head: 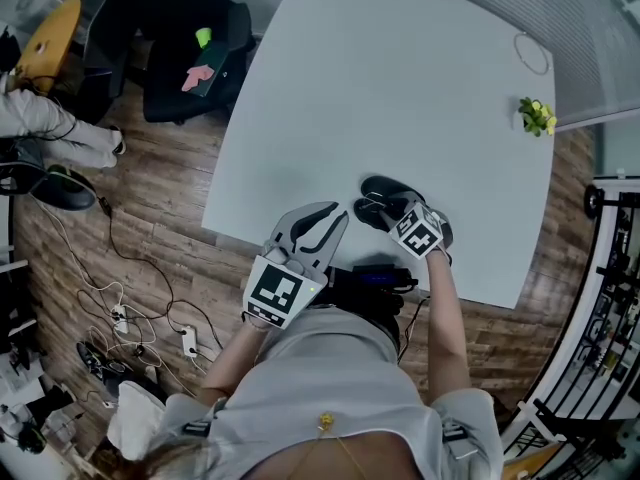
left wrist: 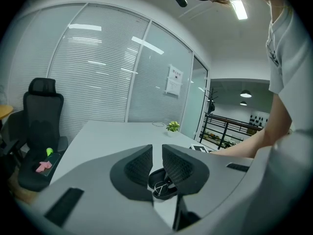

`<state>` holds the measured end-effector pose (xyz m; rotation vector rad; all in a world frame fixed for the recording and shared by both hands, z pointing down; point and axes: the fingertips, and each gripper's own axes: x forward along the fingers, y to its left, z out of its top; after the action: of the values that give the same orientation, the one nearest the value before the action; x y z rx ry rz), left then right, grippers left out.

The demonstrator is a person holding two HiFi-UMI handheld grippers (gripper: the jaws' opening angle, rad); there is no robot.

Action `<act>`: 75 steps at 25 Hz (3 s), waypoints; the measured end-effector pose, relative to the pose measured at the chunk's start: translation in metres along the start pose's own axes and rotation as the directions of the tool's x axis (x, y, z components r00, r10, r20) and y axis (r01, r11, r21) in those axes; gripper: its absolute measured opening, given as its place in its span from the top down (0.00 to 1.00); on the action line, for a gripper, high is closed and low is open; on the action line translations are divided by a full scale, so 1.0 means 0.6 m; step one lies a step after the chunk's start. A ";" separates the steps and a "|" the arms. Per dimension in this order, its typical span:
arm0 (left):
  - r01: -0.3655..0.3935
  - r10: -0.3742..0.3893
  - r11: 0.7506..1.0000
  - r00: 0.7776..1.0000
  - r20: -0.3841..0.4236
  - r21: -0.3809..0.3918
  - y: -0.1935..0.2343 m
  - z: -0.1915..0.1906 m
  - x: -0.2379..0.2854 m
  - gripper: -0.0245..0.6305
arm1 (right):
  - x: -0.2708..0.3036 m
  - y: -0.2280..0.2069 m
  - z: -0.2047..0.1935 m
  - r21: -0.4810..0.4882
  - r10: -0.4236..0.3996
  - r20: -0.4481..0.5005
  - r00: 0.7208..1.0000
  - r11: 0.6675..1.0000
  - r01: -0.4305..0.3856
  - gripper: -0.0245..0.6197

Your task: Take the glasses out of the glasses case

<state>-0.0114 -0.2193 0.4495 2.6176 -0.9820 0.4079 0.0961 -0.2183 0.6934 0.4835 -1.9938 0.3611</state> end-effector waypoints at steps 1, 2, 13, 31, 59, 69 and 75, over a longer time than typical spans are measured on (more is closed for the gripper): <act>0.003 -0.003 1.000 1.000 0.000 0.002 -0.001 0.000 0.000 0.86 | -0.001 0.000 0.000 -0.013 -0.005 -0.001 1.000 1.000 0.005 0.80; 0.006 -0.006 1.000 1.000 0.001 0.004 -0.002 0.001 0.001 0.86 | -0.001 0.000 0.000 -0.025 -0.010 -0.003 1.000 1.000 0.010 0.80; 0.027 -0.027 0.999 1.000 -0.005 0.021 -0.022 -0.004 -0.003 0.86 | -0.016 0.009 -0.001 -0.088 -0.057 -0.034 0.998 0.995 0.054 0.80; 0.060 -0.059 0.997 0.998 -0.027 0.049 -0.052 -0.020 0.001 0.86 | -0.121 -0.002 0.042 -0.117 -0.160 0.029 0.987 0.980 0.162 0.80; 0.106 -0.105 0.991 0.994 -0.023 0.082 -0.079 -0.013 0.002 0.86 | -0.262 0.017 0.132 -0.132 -0.287 0.173 0.942 0.941 0.311 0.80; 0.112 -0.110 0.990 0.994 -0.023 0.084 -0.068 -0.015 0.001 0.86 | -0.260 0.019 0.138 -0.130 -0.301 0.178 0.937 0.936 0.326 0.80; 0.118 -0.116 0.989 0.993 -0.024 0.086 -0.062 -0.013 -0.004 0.86 | -0.260 0.019 0.143 -0.131 -0.307 0.170 0.937 0.935 0.330 0.80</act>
<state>0.0111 -0.1883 0.4487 2.7274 -0.8166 0.4550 0.0883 -0.2186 0.5152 0.7378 -2.0216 -0.0371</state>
